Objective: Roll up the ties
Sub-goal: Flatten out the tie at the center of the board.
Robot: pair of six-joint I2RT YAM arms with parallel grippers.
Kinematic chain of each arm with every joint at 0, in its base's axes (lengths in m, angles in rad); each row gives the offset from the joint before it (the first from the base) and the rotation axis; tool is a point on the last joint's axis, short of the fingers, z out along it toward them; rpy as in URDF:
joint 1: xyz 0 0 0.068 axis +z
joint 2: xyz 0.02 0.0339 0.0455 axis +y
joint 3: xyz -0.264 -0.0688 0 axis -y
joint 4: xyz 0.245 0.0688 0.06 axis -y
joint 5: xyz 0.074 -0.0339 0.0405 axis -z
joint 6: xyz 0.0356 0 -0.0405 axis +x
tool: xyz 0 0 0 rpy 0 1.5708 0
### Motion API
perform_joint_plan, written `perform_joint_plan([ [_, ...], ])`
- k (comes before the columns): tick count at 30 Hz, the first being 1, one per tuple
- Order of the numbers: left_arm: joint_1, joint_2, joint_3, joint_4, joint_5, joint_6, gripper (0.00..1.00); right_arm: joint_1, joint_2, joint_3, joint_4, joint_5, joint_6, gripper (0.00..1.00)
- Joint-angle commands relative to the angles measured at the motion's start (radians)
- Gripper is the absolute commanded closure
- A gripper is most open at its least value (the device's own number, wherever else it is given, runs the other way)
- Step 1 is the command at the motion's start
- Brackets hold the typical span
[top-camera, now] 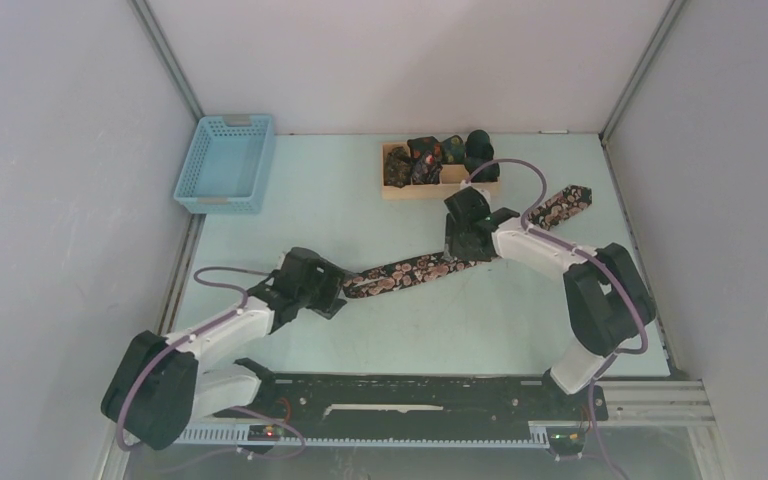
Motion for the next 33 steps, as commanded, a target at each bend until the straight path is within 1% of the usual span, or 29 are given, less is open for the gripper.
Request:
perform_joint_plan([
  [1, -0.013, 0.042, 0.031, 0.023, -0.063, -0.051, 0.27, -0.017, -0.062, -0.014, 0.064, -0.045, 0.017, 0.41],
  [5, -0.013, 0.054, 0.033, 0.025, -0.104, -0.07, 0.28, -0.02, -0.08, -0.03, 0.078, -0.061, 0.02, 0.42],
  [8, -0.013, 0.07, 0.03, 0.049, -0.109, -0.081, 0.28, -0.02, -0.08, -0.036, 0.084, -0.071, 0.02, 0.43],
  [11, -0.013, 0.091, 0.033, 0.052, -0.106, -0.105, 0.26, -0.017, -0.078, -0.04, 0.089, -0.081, 0.023, 0.43],
  [16, -0.014, 0.092, 0.034, 0.053, -0.117, -0.144, 0.25, -0.016, -0.084, -0.05, 0.097, -0.082, 0.024, 0.44],
  [23, -0.015, 0.164, 0.054, 0.078, -0.096, -0.151, 0.31, -0.011, -0.08, -0.057, 0.104, -0.095, 0.023, 0.46],
  [26, -0.016, 0.182, 0.059, 0.095, -0.088, -0.135, 0.39, -0.012, -0.087, -0.066, 0.115, -0.092, 0.024, 0.47],
  [29, -0.02, 0.187, 0.071, 0.096, -0.086, -0.102, 0.56, -0.011, -0.089, -0.073, 0.125, -0.087, 0.023, 0.48],
  [30, -0.021, 0.185, 0.072, 0.098, -0.083, -0.095, 0.63, -0.012, -0.088, -0.077, 0.131, -0.085, 0.023, 0.48],
  [32, -0.027, 0.176, 0.081, 0.097, -0.086, -0.057, 0.67, -0.009, -0.091, -0.083, 0.145, -0.084, 0.021, 0.48],
  [33, -0.03, 0.17, 0.086, 0.092, -0.086, -0.036, 0.71, -0.006, -0.092, -0.084, 0.15, -0.081, 0.019, 0.49],
])
